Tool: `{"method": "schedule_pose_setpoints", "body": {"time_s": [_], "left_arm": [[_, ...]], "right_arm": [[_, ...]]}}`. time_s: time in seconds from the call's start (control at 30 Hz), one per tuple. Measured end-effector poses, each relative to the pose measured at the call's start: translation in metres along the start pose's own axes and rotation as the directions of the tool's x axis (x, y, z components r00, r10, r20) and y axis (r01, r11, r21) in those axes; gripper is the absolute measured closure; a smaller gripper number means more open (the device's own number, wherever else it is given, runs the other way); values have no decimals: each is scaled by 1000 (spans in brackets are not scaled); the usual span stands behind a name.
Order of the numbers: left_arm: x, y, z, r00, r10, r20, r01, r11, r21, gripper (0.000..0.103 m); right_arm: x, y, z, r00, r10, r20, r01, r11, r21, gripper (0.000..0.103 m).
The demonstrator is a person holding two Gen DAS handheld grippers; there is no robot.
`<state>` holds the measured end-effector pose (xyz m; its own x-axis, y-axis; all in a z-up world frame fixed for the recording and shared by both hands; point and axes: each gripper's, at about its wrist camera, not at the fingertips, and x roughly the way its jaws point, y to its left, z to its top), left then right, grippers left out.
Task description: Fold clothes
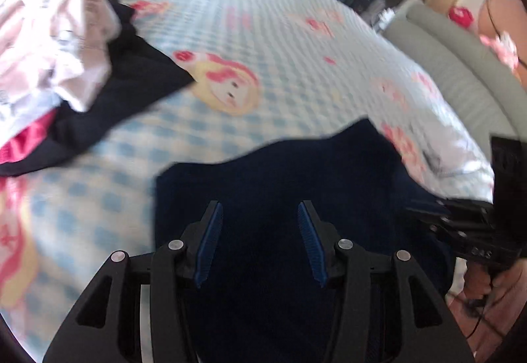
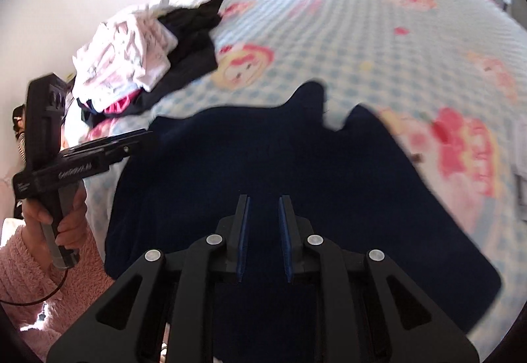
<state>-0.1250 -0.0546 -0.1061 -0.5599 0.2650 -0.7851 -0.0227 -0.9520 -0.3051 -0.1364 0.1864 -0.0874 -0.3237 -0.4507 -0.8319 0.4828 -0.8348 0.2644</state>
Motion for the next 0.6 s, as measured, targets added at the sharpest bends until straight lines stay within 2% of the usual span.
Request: {"method": "schedule_pose_setpoints", "body": {"time_s": [0.07, 0.13, 0.17, 0.27, 0.3, 0.33, 0.37, 0.4, 0.43, 0.5, 0.57, 0.6], "left_arm": [[16, 4, 1, 998, 51, -35, -50, 999, 22, 54], [26, 12, 4, 994, 100, -52, -99, 995, 24, 55], [24, 19, 6, 994, 102, -46, -101, 995, 6, 59], [13, 43, 15, 993, 116, -3, -115, 988, -105, 63], [5, 49, 15, 995, 97, 27, -93, 986, -140, 62], [-6, 55, 14, 994, 82, 70, -68, 982, -174, 58], [-17, 60, 13, 991, 73, 111, -49, 977, -206, 49], [-22, 64, 10, 988, 87, 124, -56, 972, -230, 46], [-18, 70, 8, 992, 72, 102, -45, 967, -250, 44], [-10, 82, 4, 997, 41, 58, -23, 957, -290, 44], [0, 86, 1, 999, 16, 31, -6, 952, -305, 47], [4, 85, 0, 1000, 8, 26, 0, 954, -300, 47]], "right_arm": [[29, -3, 4, 999, 10, -45, -9, 1000, 10, 86], [44, -12, 8, 998, 16, -53, -14, 999, 44, 86], [49, -16, 10, 999, 22, -49, -19, 998, 64, 87], [49, -28, 14, 1000, 17, -8, -16, 993, 117, 87], [46, -32, 15, 1000, 11, 4, -11, 991, 131, 87], [42, -32, 18, 999, 27, 21, -30, 990, 136, 86], [35, -32, 19, 998, 52, 47, -58, 989, 136, 86], [26, -32, 20, 994, 71, 78, -81, 988, 133, 86], [20, -31, 22, 991, 75, 108, -89, 987, 132, 85], [11, -31, 28, 985, 37, 167, -62, 987, 145, 69], [11, -35, 35, 981, 3, 194, -37, 984, 172, 47], [16, -38, 40, 982, -5, 190, -32, 982, 189, 45]]}}
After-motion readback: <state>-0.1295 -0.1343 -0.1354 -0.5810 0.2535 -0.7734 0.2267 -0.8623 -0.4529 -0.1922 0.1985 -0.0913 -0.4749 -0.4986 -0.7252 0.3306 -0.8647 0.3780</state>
